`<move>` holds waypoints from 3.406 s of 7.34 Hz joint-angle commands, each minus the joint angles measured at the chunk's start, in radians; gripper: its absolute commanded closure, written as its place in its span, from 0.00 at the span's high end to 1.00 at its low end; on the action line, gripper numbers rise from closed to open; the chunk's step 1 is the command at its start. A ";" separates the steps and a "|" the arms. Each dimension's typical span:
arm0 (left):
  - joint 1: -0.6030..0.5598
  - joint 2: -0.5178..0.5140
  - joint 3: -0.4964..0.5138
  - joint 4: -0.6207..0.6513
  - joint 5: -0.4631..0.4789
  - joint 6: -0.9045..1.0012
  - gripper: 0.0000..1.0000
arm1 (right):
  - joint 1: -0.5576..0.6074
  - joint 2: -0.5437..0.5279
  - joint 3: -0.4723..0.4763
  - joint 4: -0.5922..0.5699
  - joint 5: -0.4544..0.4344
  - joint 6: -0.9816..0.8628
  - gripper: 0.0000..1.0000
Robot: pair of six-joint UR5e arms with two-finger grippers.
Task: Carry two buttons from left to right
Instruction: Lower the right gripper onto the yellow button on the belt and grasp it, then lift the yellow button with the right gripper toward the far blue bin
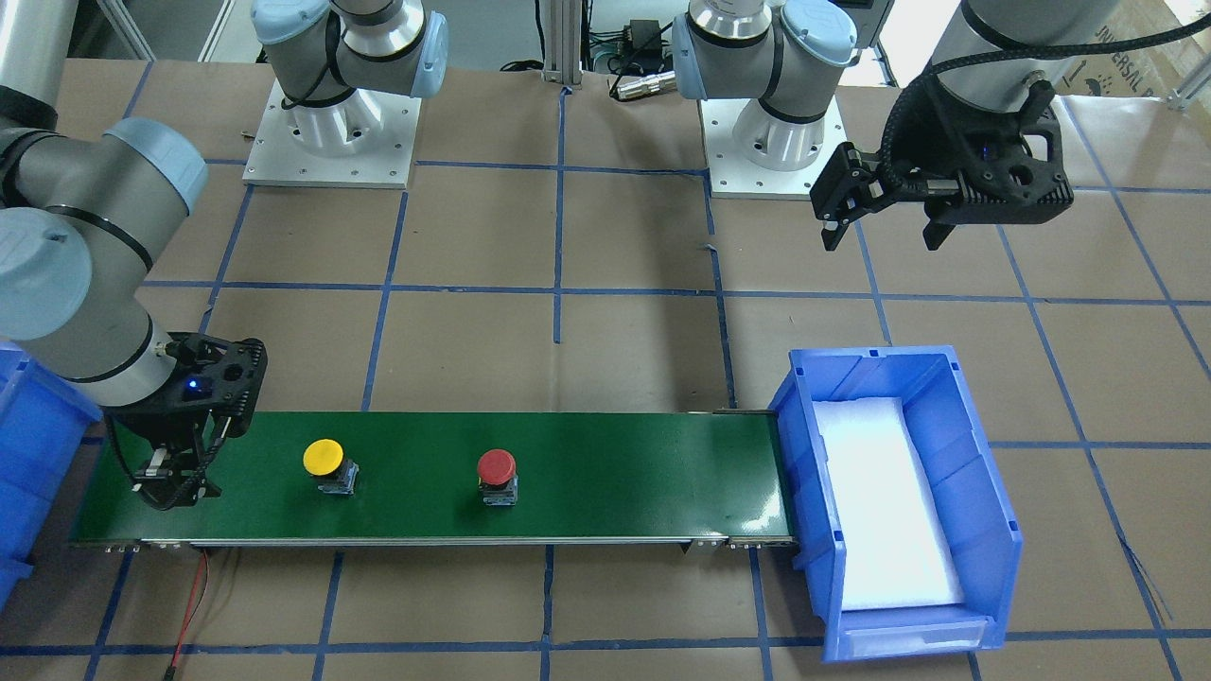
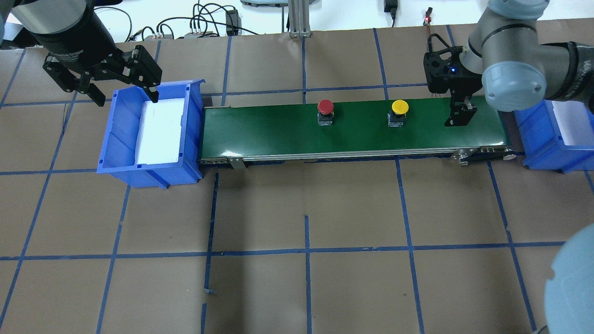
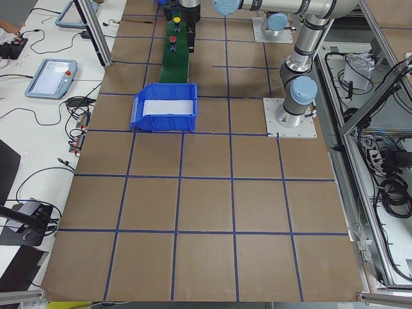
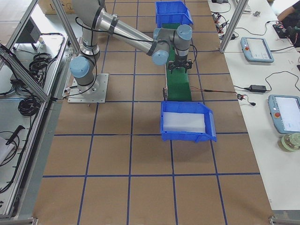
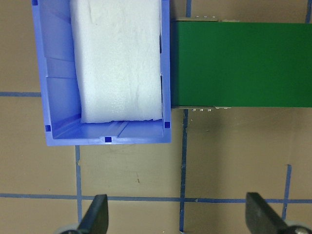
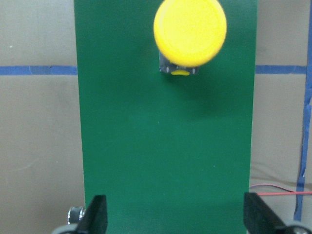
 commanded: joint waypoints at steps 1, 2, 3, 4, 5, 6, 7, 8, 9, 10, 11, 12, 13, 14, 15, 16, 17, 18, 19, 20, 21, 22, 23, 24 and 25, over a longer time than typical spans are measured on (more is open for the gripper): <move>0.000 -0.001 -0.001 0.001 -0.001 0.000 1.00 | 0.053 0.011 -0.030 -0.001 -0.007 0.027 0.97; -0.002 -0.003 -0.003 0.006 -0.001 -0.002 1.00 | 0.051 0.016 -0.031 -0.001 -0.007 0.027 0.97; -0.002 0.006 -0.003 0.001 0.001 -0.002 1.00 | 0.051 0.016 -0.031 -0.001 -0.007 0.027 0.97; -0.002 0.014 0.000 0.001 0.001 -0.002 1.00 | 0.053 0.016 -0.031 -0.002 -0.007 0.027 0.97; -0.002 0.016 -0.012 0.001 0.001 -0.002 1.00 | 0.051 0.021 -0.033 -0.002 -0.005 0.027 0.97; -0.002 0.025 -0.014 0.003 -0.001 -0.002 1.00 | 0.051 0.022 -0.028 -0.004 -0.005 0.027 0.97; -0.002 0.025 -0.011 0.003 -0.001 -0.002 1.00 | 0.047 0.025 -0.022 -0.004 0.001 0.024 0.97; -0.002 0.011 -0.005 0.006 -0.001 -0.003 1.00 | 0.036 0.036 -0.022 -0.004 0.005 0.019 0.97; -0.002 0.016 -0.001 0.006 -0.001 -0.003 1.00 | 0.035 0.038 -0.022 -0.002 0.005 0.019 0.97; -0.002 0.020 -0.003 -0.002 0.002 -0.002 1.00 | 0.035 0.038 -0.021 -0.001 0.005 0.021 0.97; -0.002 0.025 0.002 0.001 -0.013 0.002 1.00 | 0.033 0.036 -0.021 -0.002 0.005 0.019 0.97; -0.003 0.011 0.000 0.009 -0.013 -0.006 1.00 | 0.019 0.038 -0.019 -0.002 0.005 0.016 0.97; -0.002 0.022 0.002 0.007 -0.013 -0.008 1.00 | -0.002 0.041 -0.018 0.002 0.005 0.016 0.97; -0.002 0.028 0.003 0.007 -0.012 -0.008 1.00 | -0.002 0.039 -0.019 0.002 0.005 0.019 0.97; -0.003 0.025 0.005 0.009 -0.015 -0.009 1.00 | -0.002 0.041 -0.018 0.002 0.005 0.019 0.97; -0.003 0.027 0.005 0.009 -0.015 -0.009 1.00 | -0.002 0.041 -0.018 0.002 0.005 0.022 0.97; -0.003 0.031 0.005 0.007 -0.013 -0.009 1.00 | -0.002 0.041 -0.018 0.004 0.005 0.022 0.97; -0.003 0.033 -0.003 0.006 -0.013 -0.009 1.00 | -0.002 0.041 -0.018 0.004 0.005 0.022 0.97; -0.003 0.030 -0.001 0.006 -0.013 -0.009 1.00 | -0.002 0.041 -0.019 0.004 0.005 0.022 0.97; -0.003 0.030 -0.003 0.006 -0.013 -0.009 1.00 | -0.002 0.041 -0.018 0.004 0.005 0.021 0.97; -0.003 0.031 -0.003 0.007 -0.013 -0.008 1.00 | -0.002 0.039 -0.019 0.004 0.004 0.019 0.97; -0.003 0.036 -0.003 0.006 -0.013 -0.008 1.00 | -0.001 0.041 -0.019 0.004 0.004 0.019 0.97; -0.003 0.028 -0.003 0.007 -0.013 -0.008 1.00 | -0.001 0.041 -0.018 0.004 0.005 0.015 0.84; -0.003 0.028 0.000 0.009 -0.013 -0.008 1.00 | -0.001 0.041 -0.019 0.004 0.001 0.012 0.60; -0.003 0.030 -0.003 0.009 -0.013 -0.008 1.00 | -0.001 0.041 -0.019 0.004 -0.001 0.010 0.37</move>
